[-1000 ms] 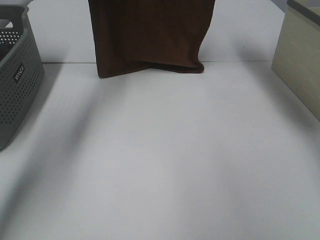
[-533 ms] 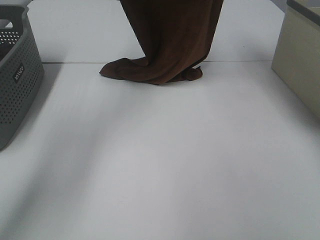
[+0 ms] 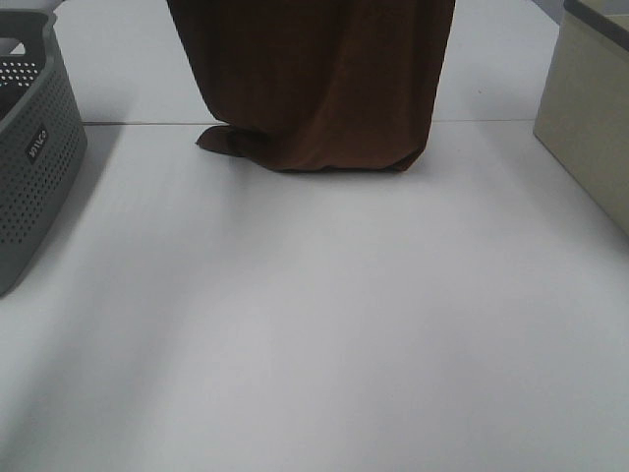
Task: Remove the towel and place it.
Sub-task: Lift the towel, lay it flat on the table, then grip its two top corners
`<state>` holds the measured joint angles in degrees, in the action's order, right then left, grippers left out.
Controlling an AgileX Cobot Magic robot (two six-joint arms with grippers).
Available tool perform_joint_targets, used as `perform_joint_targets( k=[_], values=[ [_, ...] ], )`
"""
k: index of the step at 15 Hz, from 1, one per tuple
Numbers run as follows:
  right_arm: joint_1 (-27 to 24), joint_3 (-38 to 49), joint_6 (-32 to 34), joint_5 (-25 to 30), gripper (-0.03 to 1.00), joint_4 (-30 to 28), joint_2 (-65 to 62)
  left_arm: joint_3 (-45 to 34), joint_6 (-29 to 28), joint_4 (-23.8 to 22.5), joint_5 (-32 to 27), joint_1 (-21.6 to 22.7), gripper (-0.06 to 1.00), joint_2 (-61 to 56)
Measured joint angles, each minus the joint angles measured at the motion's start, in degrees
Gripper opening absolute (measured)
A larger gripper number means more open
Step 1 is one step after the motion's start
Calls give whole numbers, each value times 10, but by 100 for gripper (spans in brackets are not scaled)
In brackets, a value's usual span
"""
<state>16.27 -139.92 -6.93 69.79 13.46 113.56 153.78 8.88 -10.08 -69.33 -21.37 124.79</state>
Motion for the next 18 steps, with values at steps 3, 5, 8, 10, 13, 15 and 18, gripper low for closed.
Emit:
perform_joint_targets(
  k=[3,5,8,10,13,15,18],
  values=[
    [0,46,0,-1,1,14,-36,-105,-23,7,0,0,0,-80],
    [2,177,-3,-1,1,42,-128,-295,-41,16,1,-11,0,-213],
    [3,291,-5,-1,1,57,-217,-462,-61,38,8,-22,0,-340],
    [8,367,-9,0,1,73,-276,-580,-79,61,19,-23,0,-422],
    [9,473,-15,2,1,83,-340,-702,-89,110,31,-25,0,-510],
    [9,547,-18,1,1,83,-377,-761,-78,154,32,-25,0,-553],
    [9,661,-18,1,1,80,-431,-839,-50,215,30,-25,0,-583]
  ],
)
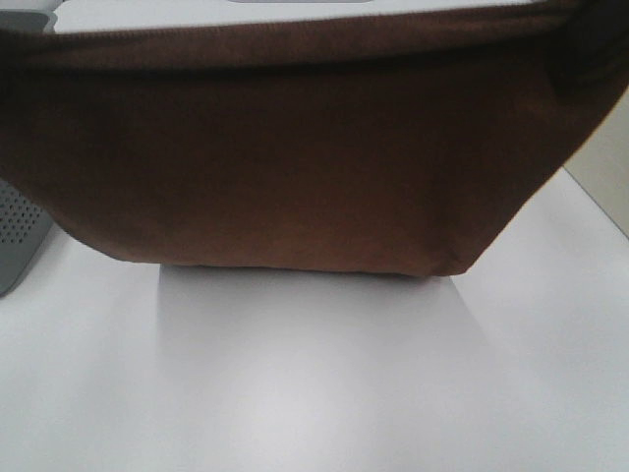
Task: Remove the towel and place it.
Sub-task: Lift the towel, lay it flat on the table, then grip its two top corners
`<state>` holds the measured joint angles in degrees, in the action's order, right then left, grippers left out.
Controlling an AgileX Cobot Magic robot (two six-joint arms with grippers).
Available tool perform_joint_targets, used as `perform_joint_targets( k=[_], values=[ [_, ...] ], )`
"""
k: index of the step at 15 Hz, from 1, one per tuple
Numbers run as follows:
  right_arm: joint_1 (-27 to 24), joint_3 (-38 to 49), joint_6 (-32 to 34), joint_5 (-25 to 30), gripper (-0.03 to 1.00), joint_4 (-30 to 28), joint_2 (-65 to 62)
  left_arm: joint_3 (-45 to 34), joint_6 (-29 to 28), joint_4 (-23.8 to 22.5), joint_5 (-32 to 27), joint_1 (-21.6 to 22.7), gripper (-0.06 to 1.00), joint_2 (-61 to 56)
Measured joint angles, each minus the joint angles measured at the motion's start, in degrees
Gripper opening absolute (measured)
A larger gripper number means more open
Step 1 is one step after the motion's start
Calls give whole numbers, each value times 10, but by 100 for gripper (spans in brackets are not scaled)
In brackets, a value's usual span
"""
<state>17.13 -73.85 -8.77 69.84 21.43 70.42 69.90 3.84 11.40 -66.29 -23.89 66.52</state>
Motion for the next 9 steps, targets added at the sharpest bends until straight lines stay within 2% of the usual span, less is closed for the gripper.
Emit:
perform_joint_targets(
  k=[4,9],
  values=[
    [0,122,-1,-1,1,-12,-45,-85,11,21,-1,-54,0,3],
    [-6,248,-15,-2,1,-12,-47,-119,11,7,-21,-144,0,74]
  ],
)
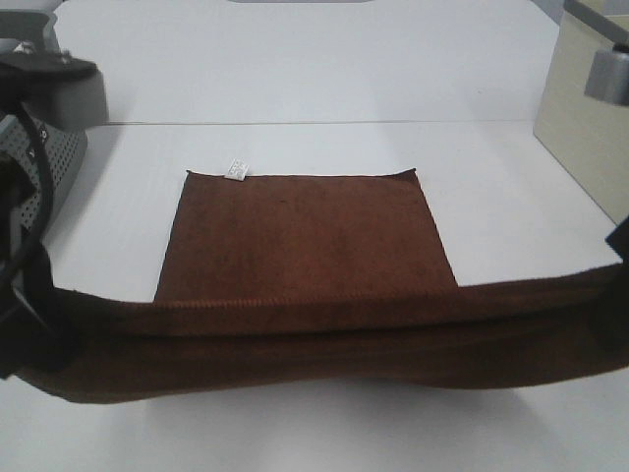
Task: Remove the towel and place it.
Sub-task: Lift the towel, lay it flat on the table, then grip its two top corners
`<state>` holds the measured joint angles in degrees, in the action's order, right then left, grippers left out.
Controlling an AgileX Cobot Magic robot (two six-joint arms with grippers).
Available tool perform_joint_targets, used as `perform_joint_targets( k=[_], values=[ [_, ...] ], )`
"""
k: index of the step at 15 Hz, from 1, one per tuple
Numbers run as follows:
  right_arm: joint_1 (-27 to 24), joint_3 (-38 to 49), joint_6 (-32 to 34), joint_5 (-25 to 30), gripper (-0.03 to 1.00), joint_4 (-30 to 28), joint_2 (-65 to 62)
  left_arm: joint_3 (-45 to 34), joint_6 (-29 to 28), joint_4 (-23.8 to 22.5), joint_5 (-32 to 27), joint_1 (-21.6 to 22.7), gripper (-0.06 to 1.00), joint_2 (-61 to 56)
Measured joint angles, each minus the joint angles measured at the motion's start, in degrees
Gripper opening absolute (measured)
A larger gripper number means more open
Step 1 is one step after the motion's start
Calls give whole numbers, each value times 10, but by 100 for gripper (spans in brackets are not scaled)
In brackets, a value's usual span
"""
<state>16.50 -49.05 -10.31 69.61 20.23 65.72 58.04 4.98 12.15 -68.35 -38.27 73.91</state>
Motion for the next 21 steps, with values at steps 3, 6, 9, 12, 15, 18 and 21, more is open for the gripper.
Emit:
perform_joint_targets(
  k=[3,6,9,12,15,18,21],
  values=[
    [-1,32,0,1,1,-2,0,-1,19,1,-5,-34,0,64],
    [-2,67,-16,1,1,16,8,-1,53,21,-6,-58,0,128],
    [-2,117,-44,-1,1,57,42,-1,83,49,-7,-89,0,177],
    [-2,121,-48,-23,1,73,93,-1,87,60,-8,-101,0,217],
    [39,121,-69,-62,1,115,144,-1,99,94,-8,-102,0,250],
    [119,121,-60,-106,1,129,202,-1,115,124,-9,-103,0,270],
    [120,123,-59,-107,1,122,209,-1,125,138,-8,-119,0,281]
  ],
)
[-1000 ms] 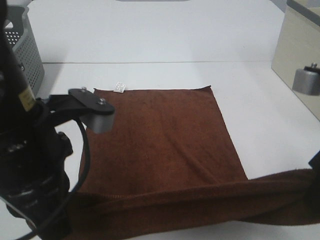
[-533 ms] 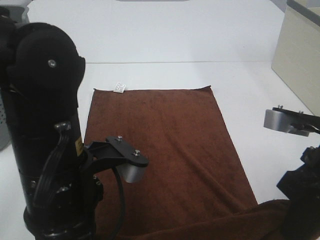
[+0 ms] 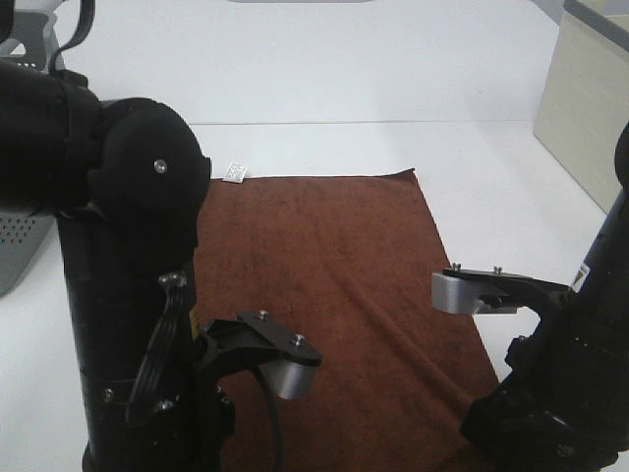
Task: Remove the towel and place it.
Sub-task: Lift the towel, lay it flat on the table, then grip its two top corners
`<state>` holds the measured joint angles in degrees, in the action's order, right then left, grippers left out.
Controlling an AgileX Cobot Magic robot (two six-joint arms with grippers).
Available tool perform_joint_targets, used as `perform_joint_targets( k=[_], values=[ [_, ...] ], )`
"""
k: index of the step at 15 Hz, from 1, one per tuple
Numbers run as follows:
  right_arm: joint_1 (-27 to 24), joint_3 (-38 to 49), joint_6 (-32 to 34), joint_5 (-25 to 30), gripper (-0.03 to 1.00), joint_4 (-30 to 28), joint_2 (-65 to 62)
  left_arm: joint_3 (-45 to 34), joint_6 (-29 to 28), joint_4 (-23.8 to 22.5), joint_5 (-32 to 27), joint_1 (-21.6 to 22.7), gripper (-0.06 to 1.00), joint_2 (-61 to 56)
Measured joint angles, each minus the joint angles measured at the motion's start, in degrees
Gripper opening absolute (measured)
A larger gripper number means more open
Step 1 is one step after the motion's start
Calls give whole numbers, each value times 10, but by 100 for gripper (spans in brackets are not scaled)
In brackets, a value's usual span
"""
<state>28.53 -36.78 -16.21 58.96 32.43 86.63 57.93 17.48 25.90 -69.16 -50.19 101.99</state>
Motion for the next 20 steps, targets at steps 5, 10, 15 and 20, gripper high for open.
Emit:
perform_joint_targets(
  k=[5,10,15,20],
  values=[
    [1,0,5,10,20,-1,0,0,-7,10,34,-38,0,6],
    [1,0,26,17,72,-4,-2,0,-91,14,66,-38,71,6],
    [-68,-38,49,-1,74,-63,-31,19,-96,-17,37,-11,81,-6],
    [-236,-186,13,-1,79,-74,1,112,-76,-72,42,179,81,-10]
  ],
)
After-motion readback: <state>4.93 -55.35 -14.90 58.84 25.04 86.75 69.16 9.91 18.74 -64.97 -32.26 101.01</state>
